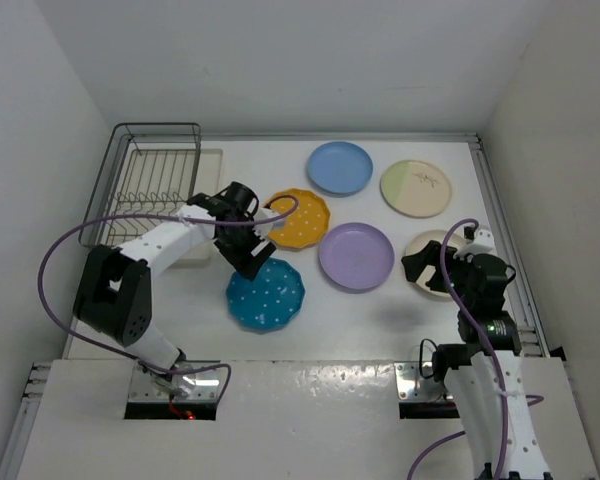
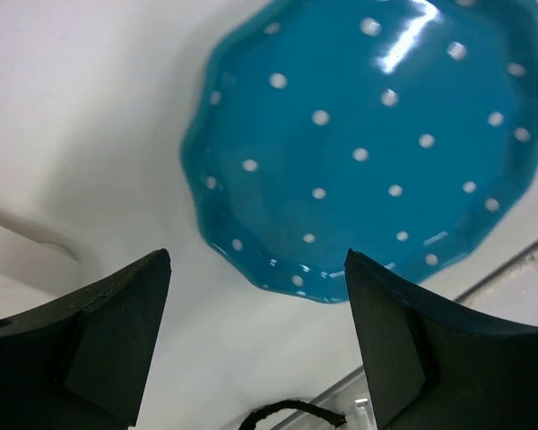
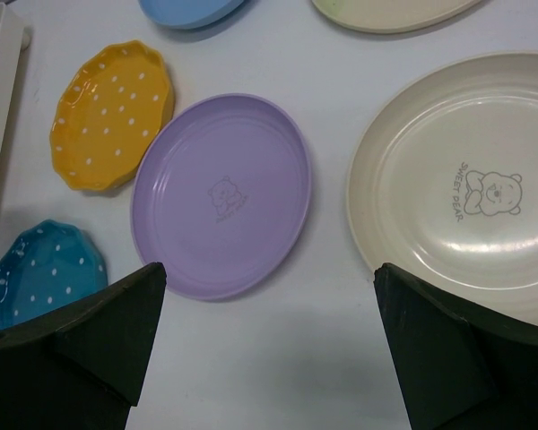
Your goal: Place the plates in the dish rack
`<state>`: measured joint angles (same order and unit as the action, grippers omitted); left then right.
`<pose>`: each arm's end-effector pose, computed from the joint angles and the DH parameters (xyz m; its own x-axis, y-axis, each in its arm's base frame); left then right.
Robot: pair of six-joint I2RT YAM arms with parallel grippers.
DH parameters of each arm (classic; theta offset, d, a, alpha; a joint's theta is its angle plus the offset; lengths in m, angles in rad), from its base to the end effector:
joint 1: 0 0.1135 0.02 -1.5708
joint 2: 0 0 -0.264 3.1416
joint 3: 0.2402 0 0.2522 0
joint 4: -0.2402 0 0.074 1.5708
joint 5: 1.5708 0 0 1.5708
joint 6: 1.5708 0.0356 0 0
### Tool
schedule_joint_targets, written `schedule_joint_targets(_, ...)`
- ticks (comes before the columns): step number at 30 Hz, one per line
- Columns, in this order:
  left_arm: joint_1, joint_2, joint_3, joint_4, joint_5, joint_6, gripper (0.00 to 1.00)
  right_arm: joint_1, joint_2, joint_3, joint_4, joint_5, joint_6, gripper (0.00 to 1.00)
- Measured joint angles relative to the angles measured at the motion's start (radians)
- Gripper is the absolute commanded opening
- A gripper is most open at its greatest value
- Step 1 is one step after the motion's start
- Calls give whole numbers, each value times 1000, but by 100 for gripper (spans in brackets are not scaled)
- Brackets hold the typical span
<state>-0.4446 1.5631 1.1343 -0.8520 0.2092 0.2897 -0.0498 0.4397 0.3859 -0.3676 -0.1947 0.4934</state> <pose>0.2648 -0.1343 0.2259 -0.6935 0.6399 -0.3309 0.7017 0.7041 -0.1090 0.1285 0.0005 0.2281 -0.4202 0.4862 -0.7662 0.0812 0.8611 0.5019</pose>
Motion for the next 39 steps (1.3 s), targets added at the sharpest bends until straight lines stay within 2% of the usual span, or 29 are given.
schedule_joint_targets(7, 93, 158, 14, 61, 12, -7, 73, 0, -3, 0, -1, 0, 4, 99)
schedule_joint_targets(11, 116, 218, 6, 97, 15, -1, 57, 0, -5, 0, -2, 0, 5, 99)
schedule_joint_targets(12, 120, 223, 5, 104, 15, 0, 49, 0, -6, 0, -2, 0, 5, 99)
schedule_joint_targets(14, 122, 229, 2, 115, 16, 4, 44, 0, -7, 0, -2, 0, 5, 99)
schedule_joint_targets(17, 130, 232, -7, 132, 21, 8, 31, 0, -8, 0, -2, 0, 5, 99)
schedule_joint_targets(18, 132, 231, -12, 134, 28, 7, 19, 0, -8, 0, -2, 0, 5, 99)
schedule_joint_targets(20, 131, 230, -16, 133, 45, 5, 4, 0, -8, 0, -2, 1, 4, 99)
schedule_joint_targets(21, 131, 226, -18, 132, 51, 8, 0, 0, -8, 0, -2, 2, 4, 99)
schedule_joint_targets(29, 137, 159, -2, 64, 63, -20, 0, 0, 12, 0, 2, 4, 4, 99)
schedule_joint_targets(32, 136, 83, 90, -11, 50, -44, 0, 0, 17, 0, 2, 4, 4, 99)
schedule_joint_targets(39, 132, -71, 282, -19, -29, -82, 0, 0, 21, 0, 29, 4, 5, 99)
